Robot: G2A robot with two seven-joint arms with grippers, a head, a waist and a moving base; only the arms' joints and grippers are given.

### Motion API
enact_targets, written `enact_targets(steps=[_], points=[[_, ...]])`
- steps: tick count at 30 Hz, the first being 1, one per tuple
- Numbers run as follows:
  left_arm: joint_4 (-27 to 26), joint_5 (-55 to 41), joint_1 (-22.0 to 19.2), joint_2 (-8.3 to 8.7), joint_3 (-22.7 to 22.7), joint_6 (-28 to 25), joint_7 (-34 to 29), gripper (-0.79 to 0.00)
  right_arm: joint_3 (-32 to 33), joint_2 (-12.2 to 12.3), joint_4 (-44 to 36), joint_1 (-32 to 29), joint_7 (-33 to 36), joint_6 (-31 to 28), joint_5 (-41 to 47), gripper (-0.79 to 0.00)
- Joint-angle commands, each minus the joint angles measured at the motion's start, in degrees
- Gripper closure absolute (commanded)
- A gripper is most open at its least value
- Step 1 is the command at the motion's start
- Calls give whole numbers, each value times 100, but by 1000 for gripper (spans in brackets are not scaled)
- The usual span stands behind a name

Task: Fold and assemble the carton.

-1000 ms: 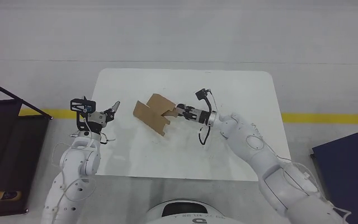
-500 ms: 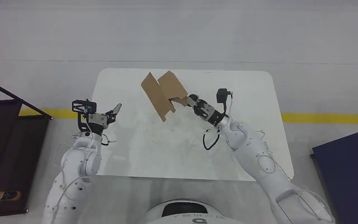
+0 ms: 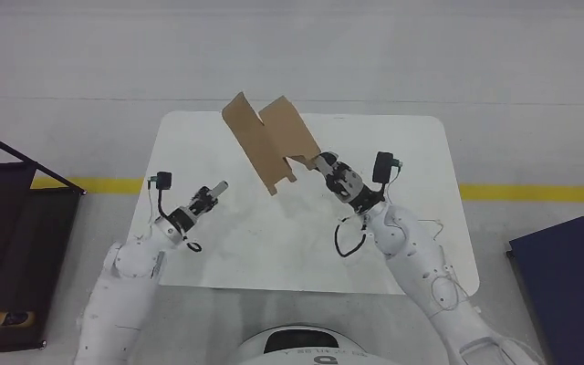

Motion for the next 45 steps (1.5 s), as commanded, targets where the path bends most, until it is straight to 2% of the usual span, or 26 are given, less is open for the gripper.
enact_targets(steps=[1,3,7,11,16,22,23,25,26,27,28,29,31,39,40,41,42,44,45], points=[[116,-856,-112,35,-68,32,-657,-785,33,6,7,3,9,-37,15,0],[206,-1814,-182,28,-79,101,-1074,-785,29,7,21,13,62,-70,26,0],[376,-2735,-304,39,-153,35,-1625,-785,-46,-13,51,62,153,-150,116,0],[454,-2688,-398,25,52,-156,-1772,-785,-147,-42,131,138,225,-284,248,0],[485,-2350,-542,-23,475,-369,-1636,-785,-323,-97,274,241,312,-393,423,0],[166,-2189,-673,-57,730,-574,-1387,-770,-559,-176,544,372,443,-574,695,0],[138,-2160,-682,-55,741,-583,-1375,-736,-580,-185,578,388,447,-604,728,0],[98,-2116,-700,-50,757,-570,-1348,-613,-615,-201,637,409,460,-677,793,0],[87,-2068,-711,-46,759,-580,-1345,-526,-636,-208,666,415,479,-731,836,0],[80,-2030,-717,-42,760,-584,-1336,-379,-656,-215,697,422,499,-796,901,0],[65,-2019,-717,-39,762,-598,-1327,-314,-670,-221,730,435,533,-829,948,0],[56,-1998,-714,-34,756,-608,-1319,-191,-681,-226,754,446,566,-848,979,0],[31,-1947,-695,-23,727,-633,-1289,0,-699,-235,791,457,619,-875,1041,0],[-174,-1389,-519,32,618,-652,-1071,0,-880,-248,709,428,910,-892,1256,0],[-212,-1362,-488,36,608,-646,-1039,0,-913,-245,695,428,955,-892,1296,-80],[-252,-1331,-458,42,592,-646,-1010,0,-944,-242,688,429,996,-892,1344,-246],[-299,-1296,-426,49,572,-670,-985,0,-973,-239,685,431,1028,-892,1398,-360],[-384,-1260,-349,61,537,-720,-953,0,-1032,-232,673,440,1090,-892,1513,-529],[-429,-1250,-315,68,516,-754,-948,0,-1062,-228,663,438,1106,-892,1591,-717]])
